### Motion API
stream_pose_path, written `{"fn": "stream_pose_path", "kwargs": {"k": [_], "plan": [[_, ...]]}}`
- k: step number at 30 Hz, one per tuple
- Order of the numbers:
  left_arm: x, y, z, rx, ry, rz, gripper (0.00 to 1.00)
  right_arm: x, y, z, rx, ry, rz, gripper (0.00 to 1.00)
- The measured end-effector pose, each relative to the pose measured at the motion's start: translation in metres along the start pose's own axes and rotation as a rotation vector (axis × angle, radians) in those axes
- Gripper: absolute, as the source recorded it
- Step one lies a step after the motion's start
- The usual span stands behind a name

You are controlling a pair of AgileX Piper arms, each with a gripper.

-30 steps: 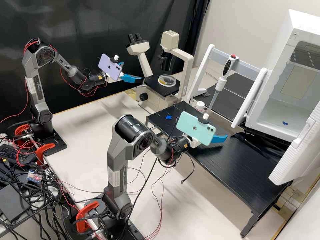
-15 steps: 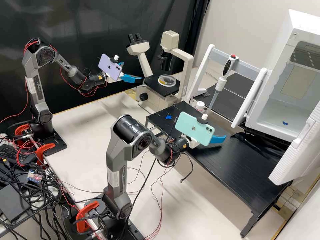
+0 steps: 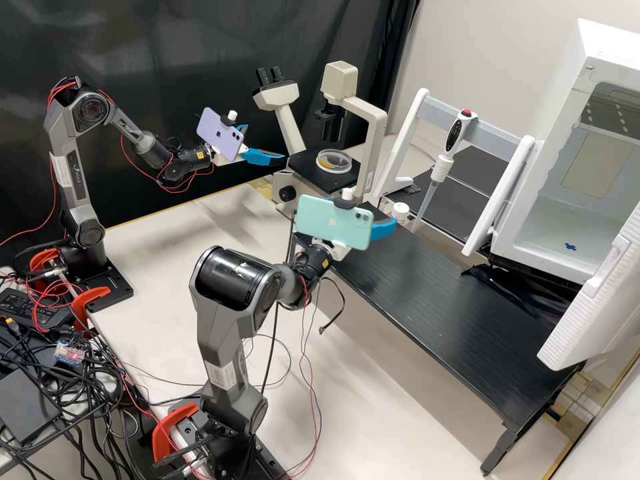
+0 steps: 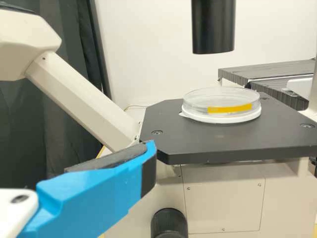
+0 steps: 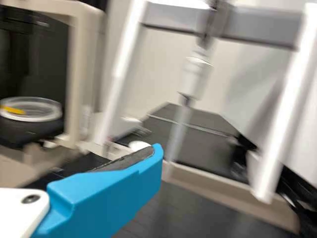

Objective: Move the petri dish to the bench

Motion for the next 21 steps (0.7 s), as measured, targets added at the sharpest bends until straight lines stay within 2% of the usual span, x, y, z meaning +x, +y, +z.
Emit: {"fn": "stream_pose_path", "kwargs": {"k": [3,7,12,16,21], "plan": [[0.000,0.000,0.000,0.000,0.000,0.000,1.00,0.004,-0.002,-0.018,-0.033,0.041,-0.003,1.00],[0.000,0.000,0.000,0.000,0.000,0.000,1.00,0.017,-0.005,-0.041,-0.036,0.064,-0.018,1.00],[0.000,0.000,0.000,0.000,0.000,0.000,1.00,0.037,-0.013,-0.073,-0.088,0.115,-0.082,1.00],[0.000,0.000,0.000,0.000,0.000,0.000,1.00,0.059,-0.015,-0.093,-0.104,0.129,-0.108,1.00],[0.000,0.000,0.000,0.000,0.000,0.000,1.00,0.097,-0.020,-0.113,-0.087,0.120,-0.167,1.00]]}}
